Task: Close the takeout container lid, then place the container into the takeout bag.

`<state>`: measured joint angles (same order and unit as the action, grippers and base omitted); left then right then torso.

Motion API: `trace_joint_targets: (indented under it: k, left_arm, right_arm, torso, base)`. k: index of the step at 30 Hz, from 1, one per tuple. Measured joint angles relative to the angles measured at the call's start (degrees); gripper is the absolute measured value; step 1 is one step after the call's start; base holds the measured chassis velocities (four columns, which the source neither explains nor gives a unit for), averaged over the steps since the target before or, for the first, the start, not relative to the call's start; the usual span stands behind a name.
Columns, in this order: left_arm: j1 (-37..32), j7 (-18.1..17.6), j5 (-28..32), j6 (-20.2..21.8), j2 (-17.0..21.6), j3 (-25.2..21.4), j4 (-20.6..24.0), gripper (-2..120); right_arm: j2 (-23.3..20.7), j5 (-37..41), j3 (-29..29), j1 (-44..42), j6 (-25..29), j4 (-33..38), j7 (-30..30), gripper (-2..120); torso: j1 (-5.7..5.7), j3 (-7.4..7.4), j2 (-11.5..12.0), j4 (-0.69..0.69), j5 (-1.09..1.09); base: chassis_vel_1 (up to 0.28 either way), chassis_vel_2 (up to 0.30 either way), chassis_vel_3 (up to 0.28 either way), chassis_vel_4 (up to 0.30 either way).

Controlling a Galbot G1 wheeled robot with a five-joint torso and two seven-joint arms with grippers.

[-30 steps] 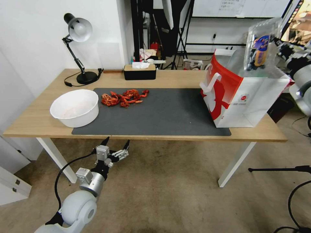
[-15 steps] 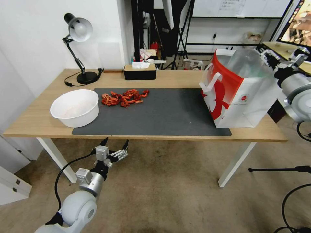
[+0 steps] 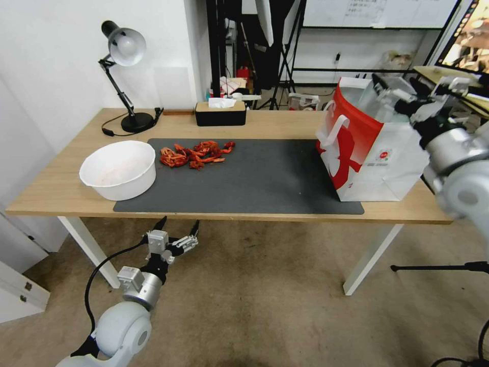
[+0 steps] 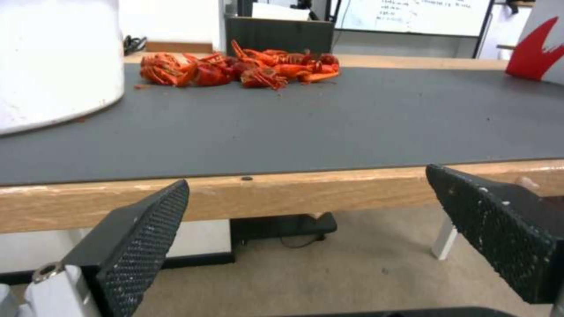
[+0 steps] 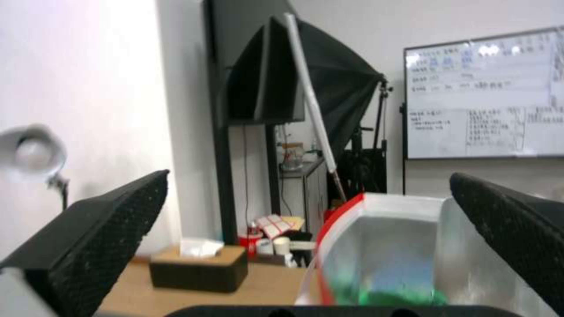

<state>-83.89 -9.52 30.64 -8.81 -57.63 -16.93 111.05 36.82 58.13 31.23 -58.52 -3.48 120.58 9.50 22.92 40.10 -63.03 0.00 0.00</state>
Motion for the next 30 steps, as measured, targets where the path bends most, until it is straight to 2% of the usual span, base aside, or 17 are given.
trace_joint_targets:
  k: [2,3,6,8,13,18,19,22,30]
  left_arm:
    - [-0.5,-0.7,-0.4,0.0,-0.3,-0.3,0.3,100]
    - [-0.5,-0.7,-0.4,0.0,-0.3,-0.3,0.3,100]
    - [-1.5,-1.9,-1.5,-0.2,-1.0,-0.9,0.7,100]
    - [-1.7,-2.1,-1.8,-0.3,-1.2,-1.0,0.7,100]
    - [-2.8,-4.4,-2.9,-0.4,-2.0,-1.4,1.1,100]
    - [-3.2,-6.5,-4.5,-0.7,-2.7,-1.4,1.1,100]
    - [-3.2,-6.5,-4.5,-0.7,-2.7,-1.4,1.1,100]
    - [-3.2,-8.7,-6.9,-1.6,-3.6,-1.2,0.8,100]
    - [-3.6,-10.4,-8.9,-2.0,-4.9,-0.5,-0.3,100]
  right_arm:
    - [1.1,-4.7,1.3,-4.8,0.9,3.0,-0.4,114]
    - [1.1,-4.7,1.3,-4.8,0.9,3.0,-0.4,114]
    - [4.5,-11.3,2.3,-11.8,0.9,7.5,-0.5,114]
    - [5.3,-12.8,2.4,-13.5,0.9,8.3,-0.5,114]
    - [12.5,-22.0,2.5,-23.6,2.5,10.7,-0.6,108]
    - [19.8,-30.3,1.7,-32.1,7.7,9.9,-1.1,100]
    - [19.8,-30.3,1.7,-32.1,7.7,9.9,-1.1,100]
    - [24.4,-36.9,-0.4,-38.5,12.8,7.2,0.3,100]
    - [28.9,-42.5,-3.0,-42.4,16.6,3.4,5.0,100]
  torso:
    - [0.0,0.0,0.0,-0.01,0.0]
    - [0.0,0.0,0.0,-0.01,0.0]
    - [0.0,0.0,0.0,0.01,0.0]
    - [0.0,0.0,0.0,0.01,-0.01]
    - [0.0,0.0,0.0,0.01,0.01]
    - [-0.01,-0.01,0.0,-0.01,-0.01]
    - [-0.01,-0.01,0.0,-0.01,-0.01]
    - [-0.01,-0.01,0.0,0.0,0.0]
    - [0.0,0.0,0.0,0.0,-0.01]
  base:
    - [0.0,0.0,0.0,0.0]
    - [0.0,0.0,0.0,0.0]
    - [0.0,0.0,0.0,0.0]
    - [0.0,0.0,0.0,0.0]
    - [0.0,0.0,0.0,0.0]
    - [0.0,0.0,0.0,0.0]
    - [0.0,0.0,0.0,0.0]
    - [0.0,0.0,0.0,0.0]
    - [0.0,0.0,0.0,0.0]
